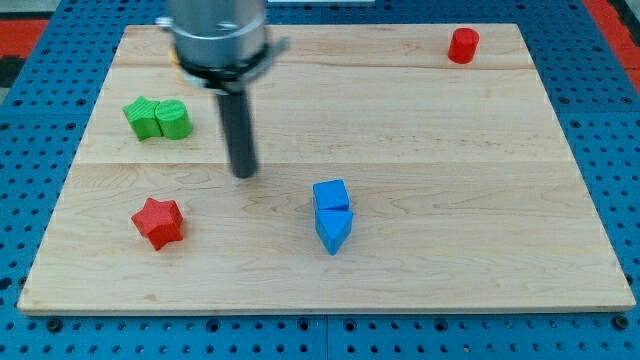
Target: Push the red star left to the red circle
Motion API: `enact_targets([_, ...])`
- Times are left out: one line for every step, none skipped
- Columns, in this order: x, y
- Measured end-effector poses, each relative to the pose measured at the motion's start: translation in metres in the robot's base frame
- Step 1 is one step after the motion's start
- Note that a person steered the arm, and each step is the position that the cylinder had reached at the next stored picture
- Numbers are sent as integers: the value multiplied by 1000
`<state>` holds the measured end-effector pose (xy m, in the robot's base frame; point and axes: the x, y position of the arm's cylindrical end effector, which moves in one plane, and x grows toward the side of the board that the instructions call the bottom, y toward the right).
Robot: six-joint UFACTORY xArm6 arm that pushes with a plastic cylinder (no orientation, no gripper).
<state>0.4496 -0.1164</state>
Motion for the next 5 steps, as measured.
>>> enact_targets([22, -81])
enact_targets([65, -107])
enact_targets([107, -84])
enact_targets([88, -79])
enact_targets([79, -12])
